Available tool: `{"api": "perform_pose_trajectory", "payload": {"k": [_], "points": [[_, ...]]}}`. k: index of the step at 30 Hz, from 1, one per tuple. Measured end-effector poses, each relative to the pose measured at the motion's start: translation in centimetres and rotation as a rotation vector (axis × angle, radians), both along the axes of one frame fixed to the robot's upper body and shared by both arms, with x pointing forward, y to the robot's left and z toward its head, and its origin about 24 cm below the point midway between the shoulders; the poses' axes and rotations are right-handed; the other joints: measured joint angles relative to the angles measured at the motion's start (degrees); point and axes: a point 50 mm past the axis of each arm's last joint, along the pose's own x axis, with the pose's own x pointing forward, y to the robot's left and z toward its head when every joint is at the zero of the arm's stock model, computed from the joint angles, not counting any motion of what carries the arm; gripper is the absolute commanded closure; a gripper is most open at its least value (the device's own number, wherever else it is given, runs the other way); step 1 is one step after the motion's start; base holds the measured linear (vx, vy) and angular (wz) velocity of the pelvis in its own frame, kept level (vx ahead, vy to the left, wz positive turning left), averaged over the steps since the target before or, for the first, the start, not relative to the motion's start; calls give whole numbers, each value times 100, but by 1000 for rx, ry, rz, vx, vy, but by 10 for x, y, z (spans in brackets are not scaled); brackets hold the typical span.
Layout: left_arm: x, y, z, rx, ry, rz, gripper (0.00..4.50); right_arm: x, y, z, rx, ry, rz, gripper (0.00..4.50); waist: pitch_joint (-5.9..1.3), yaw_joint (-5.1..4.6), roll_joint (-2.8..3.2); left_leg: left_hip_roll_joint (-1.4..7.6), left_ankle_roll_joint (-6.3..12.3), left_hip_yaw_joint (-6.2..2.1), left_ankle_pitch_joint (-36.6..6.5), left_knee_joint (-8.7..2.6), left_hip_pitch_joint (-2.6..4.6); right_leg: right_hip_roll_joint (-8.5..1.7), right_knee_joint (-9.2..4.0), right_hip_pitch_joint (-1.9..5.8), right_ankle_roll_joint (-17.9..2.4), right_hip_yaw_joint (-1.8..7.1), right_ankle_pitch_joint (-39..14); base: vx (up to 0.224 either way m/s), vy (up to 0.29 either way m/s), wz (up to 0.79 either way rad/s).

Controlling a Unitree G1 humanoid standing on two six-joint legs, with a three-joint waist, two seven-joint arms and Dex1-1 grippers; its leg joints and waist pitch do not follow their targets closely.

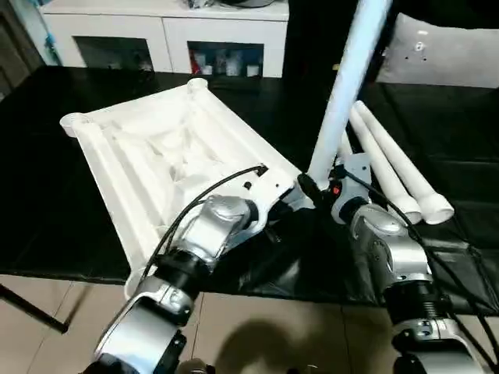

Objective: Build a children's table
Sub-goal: Rotate leg to tighten, then rotate table base

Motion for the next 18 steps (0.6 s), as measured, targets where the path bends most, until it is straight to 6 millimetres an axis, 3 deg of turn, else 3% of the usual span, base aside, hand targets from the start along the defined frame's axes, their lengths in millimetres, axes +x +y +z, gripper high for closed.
{"api": "perform_pose_trajectory", "payload": {"k": [8,9,12,14,18], "points": [[1,-1,0,12,-41,-16,450,-11,-9,-10,-18,36,-56,25,9,9,17,-4,-2,0,1,0,-2,-4,0,-1,23,1,-12,0,0,0],[1,-2,0,7,-41,-19,396,-13,-13,-10,-22,38,-63,4,8,13,22,-6,-1,0,1,-1,-5,-6,0,-3,23,1,-11,0,0,0],[1,-4,10,-100,-68,-34,396,-21,-25,3,7,-3,-105,0,13,37,14,-3,9,-4,10,-1,-27,-4,0,-21,13,-5,-6,0,0,0],[2,-11,26,-177,-141,-58,355,-22,-29,15,7,-47,-123,0,12,46,16,-6,13,-1,9,0,-30,-6,-4,-23,0,0,2,0,0,0],[-1,-8,41,-277,-191,-60,355,-30,-33,31,61,-126,-146,0,12,13,14,-6,18,0,7,-4,-39,-6,-10,-33,2,-1,1,0,0,0]]}}
